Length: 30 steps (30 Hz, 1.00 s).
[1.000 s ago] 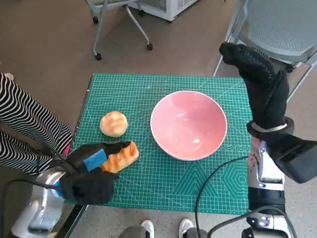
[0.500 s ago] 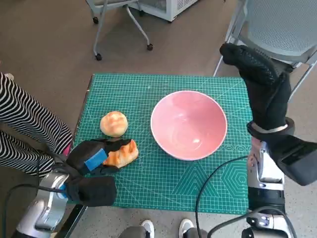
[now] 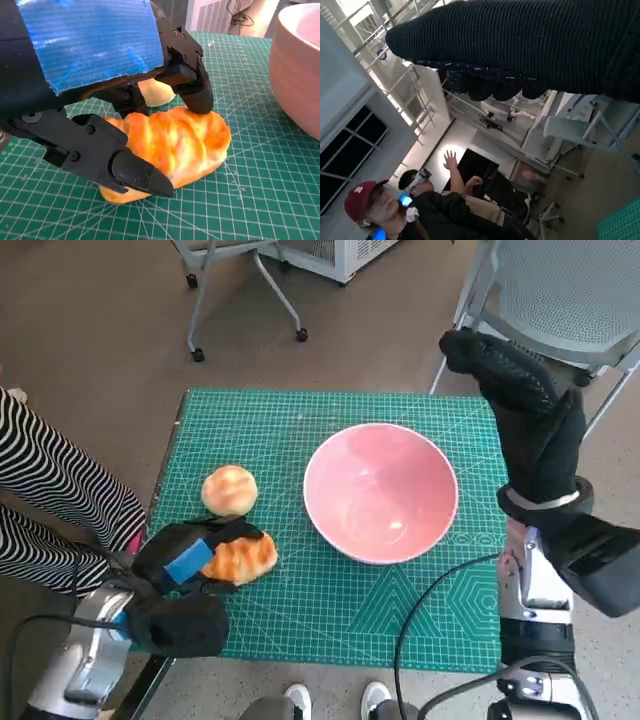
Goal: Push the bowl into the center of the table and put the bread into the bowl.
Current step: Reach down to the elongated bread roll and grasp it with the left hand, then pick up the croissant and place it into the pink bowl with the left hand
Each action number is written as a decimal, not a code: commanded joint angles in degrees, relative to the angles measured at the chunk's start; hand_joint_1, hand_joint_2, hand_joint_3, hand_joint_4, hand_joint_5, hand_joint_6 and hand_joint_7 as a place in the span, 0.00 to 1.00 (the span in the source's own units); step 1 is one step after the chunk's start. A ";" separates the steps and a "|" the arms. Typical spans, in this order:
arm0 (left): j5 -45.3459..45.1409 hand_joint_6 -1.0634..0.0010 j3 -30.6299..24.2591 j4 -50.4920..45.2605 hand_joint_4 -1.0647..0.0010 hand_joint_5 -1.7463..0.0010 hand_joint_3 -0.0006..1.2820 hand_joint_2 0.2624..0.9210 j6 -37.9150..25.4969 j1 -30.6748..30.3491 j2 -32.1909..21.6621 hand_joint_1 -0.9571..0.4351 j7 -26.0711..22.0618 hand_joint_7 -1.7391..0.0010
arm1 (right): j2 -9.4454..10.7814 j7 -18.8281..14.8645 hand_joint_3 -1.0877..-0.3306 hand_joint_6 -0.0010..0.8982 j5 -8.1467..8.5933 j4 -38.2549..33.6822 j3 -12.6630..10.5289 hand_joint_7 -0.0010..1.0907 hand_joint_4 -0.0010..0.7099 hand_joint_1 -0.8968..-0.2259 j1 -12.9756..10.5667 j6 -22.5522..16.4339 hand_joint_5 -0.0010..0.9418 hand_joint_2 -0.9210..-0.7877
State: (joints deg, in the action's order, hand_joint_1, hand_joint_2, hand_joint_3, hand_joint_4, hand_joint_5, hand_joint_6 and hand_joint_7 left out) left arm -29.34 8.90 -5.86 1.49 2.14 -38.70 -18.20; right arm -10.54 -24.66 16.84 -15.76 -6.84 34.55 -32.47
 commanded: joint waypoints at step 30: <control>8.98 0.46 -7.26 -15.07 0.31 0.33 0.06 1.00 -1.84 -0.69 0.07 0.69 -9.32 0.33 | -0.24 -0.19 0.62 0.00 0.65 0.87 -0.34 0.48 0.21 0.34 -1.31 1.22 0.00 0.00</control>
State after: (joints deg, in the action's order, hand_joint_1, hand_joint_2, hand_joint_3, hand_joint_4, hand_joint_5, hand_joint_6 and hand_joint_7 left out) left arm -21.24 1.90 -20.37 0.32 1.52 -38.85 -26.75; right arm -10.58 -24.87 17.78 -14.78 -6.93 34.48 -32.07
